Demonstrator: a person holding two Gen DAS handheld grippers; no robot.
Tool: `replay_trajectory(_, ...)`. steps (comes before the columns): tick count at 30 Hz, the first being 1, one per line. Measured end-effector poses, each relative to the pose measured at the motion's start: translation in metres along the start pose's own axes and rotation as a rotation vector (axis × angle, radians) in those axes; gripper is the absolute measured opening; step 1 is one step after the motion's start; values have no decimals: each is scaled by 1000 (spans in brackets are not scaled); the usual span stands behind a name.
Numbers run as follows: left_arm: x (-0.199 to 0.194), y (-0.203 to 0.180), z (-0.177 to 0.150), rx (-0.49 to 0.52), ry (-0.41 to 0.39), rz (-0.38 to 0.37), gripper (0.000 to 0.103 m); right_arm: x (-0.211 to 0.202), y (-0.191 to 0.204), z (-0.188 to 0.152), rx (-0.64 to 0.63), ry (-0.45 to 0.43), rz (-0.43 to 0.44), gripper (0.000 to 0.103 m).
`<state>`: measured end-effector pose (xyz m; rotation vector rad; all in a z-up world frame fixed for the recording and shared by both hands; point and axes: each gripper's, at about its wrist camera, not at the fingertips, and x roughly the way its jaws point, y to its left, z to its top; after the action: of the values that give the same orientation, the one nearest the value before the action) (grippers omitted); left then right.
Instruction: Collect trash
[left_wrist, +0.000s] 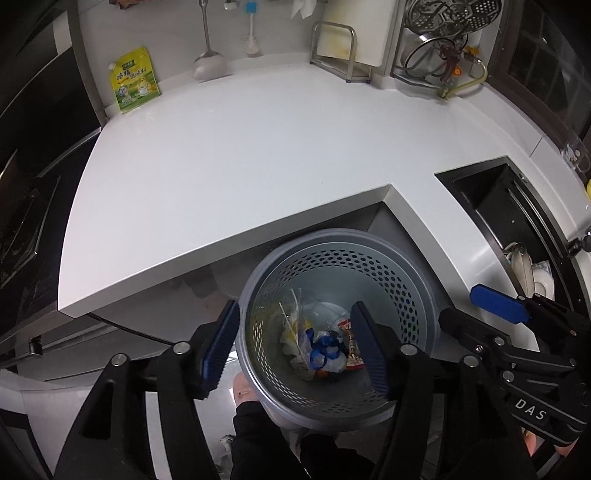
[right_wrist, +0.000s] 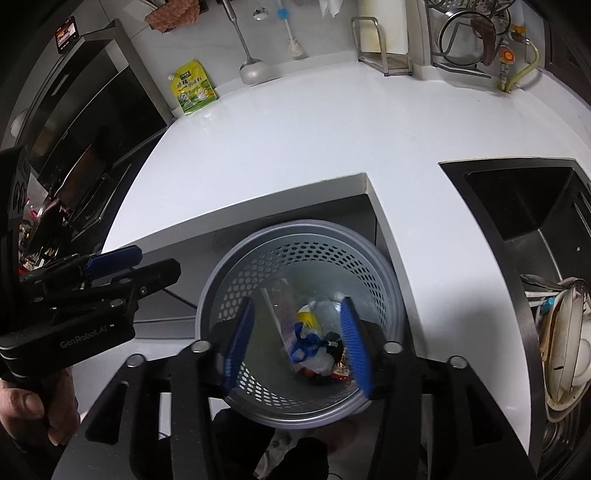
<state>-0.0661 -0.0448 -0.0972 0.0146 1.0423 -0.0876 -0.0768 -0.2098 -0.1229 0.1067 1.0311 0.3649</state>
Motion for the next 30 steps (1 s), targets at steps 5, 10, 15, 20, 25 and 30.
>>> replay_trajectory(5, -7, 0, 3, -5, -25, 12, 74, -7, 0, 1, 2, -11, -14, 61)
replay_trajectory(10, -12, 1, 7, -9, -40, 19, 81, -11, 0, -2, 8, -3, -12, 64)
replay_trajectory(15, -20, 2, 9, -16, -59, 25, 91, -14, 0, -2, 19, -7, -8, 71)
replay_trajectory(20, -27, 5, 11, -22, -71, 34, 96, -20, 2, 1, 39, -19, -12, 75)
replay_trajectory(25, -31, 9, 12, -26, -74, 52, 97, -23, 5, 6, 50, -25, -34, 77)
replay_trajectory(30, -36, 13, 13, -37, -81, 62, 97, -22, 5, 9, 70, -15, -55, 77)
